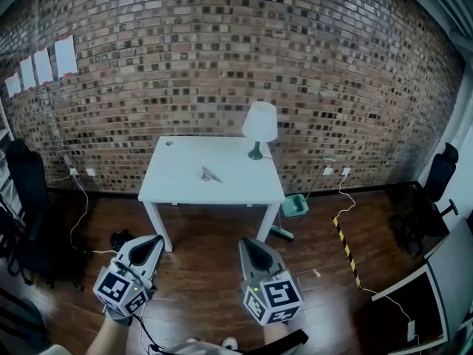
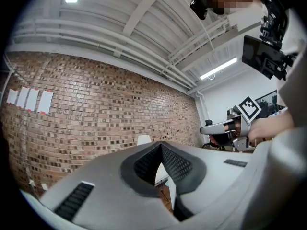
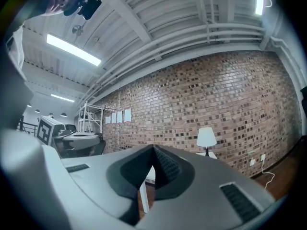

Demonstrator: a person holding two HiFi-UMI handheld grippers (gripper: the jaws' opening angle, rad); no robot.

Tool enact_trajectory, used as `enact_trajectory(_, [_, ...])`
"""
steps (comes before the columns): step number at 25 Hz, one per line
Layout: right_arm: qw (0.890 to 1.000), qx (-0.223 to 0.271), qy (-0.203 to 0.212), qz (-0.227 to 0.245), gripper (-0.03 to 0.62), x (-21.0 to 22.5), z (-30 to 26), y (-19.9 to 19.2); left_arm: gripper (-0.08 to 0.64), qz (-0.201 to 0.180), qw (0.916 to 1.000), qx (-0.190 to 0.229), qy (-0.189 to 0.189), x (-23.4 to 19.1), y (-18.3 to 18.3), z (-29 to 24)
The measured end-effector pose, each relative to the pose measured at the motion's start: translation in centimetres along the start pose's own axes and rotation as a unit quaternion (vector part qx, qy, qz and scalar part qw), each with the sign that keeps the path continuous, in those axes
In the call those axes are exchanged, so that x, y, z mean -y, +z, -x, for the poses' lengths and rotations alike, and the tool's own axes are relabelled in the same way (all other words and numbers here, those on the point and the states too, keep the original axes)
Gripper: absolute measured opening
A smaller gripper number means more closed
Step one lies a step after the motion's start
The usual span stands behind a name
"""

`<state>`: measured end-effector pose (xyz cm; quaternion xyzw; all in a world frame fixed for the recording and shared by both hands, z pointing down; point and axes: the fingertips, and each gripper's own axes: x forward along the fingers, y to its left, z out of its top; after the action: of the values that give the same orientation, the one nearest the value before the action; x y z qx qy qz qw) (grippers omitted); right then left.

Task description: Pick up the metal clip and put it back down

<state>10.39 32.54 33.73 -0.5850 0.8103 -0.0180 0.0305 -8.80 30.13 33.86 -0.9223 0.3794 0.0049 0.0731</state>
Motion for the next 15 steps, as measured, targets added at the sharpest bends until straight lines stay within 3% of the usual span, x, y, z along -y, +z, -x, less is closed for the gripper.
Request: enact_trajectory(15, [1.0, 0.001, 0.001, 0.01, -0.02, 0.69, -0.94, 0.14, -0.009, -0.005, 1.0, 0.0, 0.0, -0.38, 0.0, -0.99])
